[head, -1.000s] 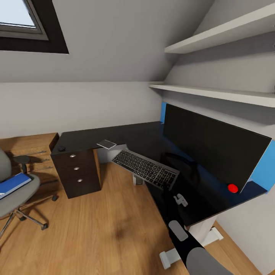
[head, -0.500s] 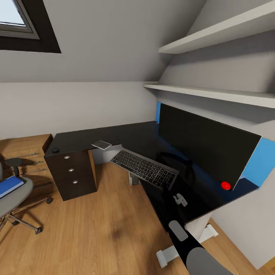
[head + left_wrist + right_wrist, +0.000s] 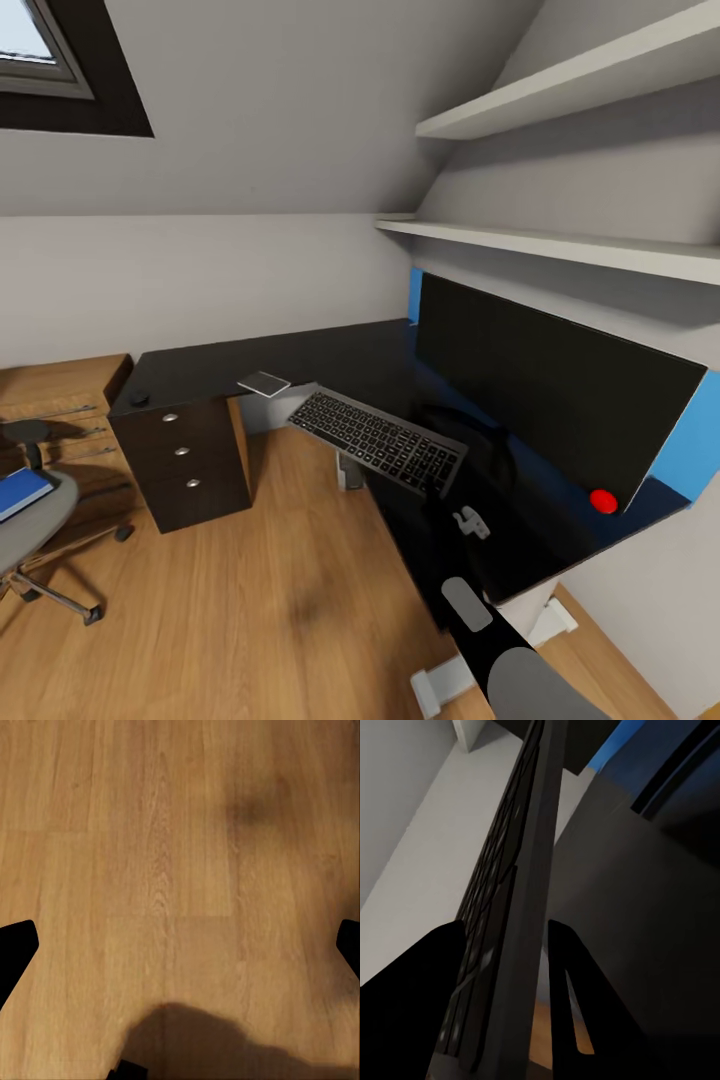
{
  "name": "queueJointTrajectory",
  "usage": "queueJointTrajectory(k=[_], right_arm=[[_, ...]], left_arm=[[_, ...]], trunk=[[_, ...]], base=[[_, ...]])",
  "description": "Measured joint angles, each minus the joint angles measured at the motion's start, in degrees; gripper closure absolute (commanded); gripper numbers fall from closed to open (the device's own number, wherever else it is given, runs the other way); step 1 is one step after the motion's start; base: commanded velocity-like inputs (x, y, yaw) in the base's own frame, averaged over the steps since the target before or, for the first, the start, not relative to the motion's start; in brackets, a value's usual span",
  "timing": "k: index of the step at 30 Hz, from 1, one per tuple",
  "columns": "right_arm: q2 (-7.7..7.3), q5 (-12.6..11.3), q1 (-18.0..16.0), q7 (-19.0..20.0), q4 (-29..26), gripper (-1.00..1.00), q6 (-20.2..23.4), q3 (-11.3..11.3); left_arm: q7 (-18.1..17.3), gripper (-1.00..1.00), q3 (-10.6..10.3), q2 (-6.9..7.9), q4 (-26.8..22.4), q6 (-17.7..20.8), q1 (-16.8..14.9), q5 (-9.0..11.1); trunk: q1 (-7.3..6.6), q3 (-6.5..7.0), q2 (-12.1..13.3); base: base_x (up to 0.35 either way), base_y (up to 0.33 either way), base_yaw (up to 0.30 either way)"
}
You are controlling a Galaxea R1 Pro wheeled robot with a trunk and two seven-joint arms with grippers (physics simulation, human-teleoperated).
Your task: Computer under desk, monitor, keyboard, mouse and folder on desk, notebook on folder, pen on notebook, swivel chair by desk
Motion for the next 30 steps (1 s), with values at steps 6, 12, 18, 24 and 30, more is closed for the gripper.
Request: queueJointTrajectory(k=[6,12,18,24,30], right_arm=[[0.00,0.0,0.0,0.1,0.0,1.00,0.1,0.0],[0.00,0.0,0.0,0.0,0.1,1.00,0.1,0.0],[-0.01,0.0,0.0,0.0,0.1,1.00,0.1,0.1],[0.00,0.0,0.1,0.1,0.1,1.00,0.3,0.1],[0.00,0.0,0.2,-0.2,0.1,1.00,1.1,0.1]], left_arm=[[0.0,-1.00,0.0,0.00,0.0,0.0,0.0,0.0],[0.0,-1.00,0.0,0.00,0.0,0.0,0.0,0.0],[0.0,-1.00,0.0,-0.01,0.0,0.0,0.0,0.0],[0.0,-1.00,0.0,0.00,0.0,0.0,0.0,0.0],[0.0,-1.00,0.0,0.00,0.0,0.0,0.0,0.0]], trunk=[[0.01,0.00,0.0],[0.01,0.00,0.0],[0.02,0.00,0.0],[0.02,0.00,0.0],[0.02,0.00,0.0]], base=[[0.172,0.000,0.000],[0.122,0.019,0.000],[0.022,0.168,0.000],[0.001,0.032,0.000],[0.000,0.003,0.000]])
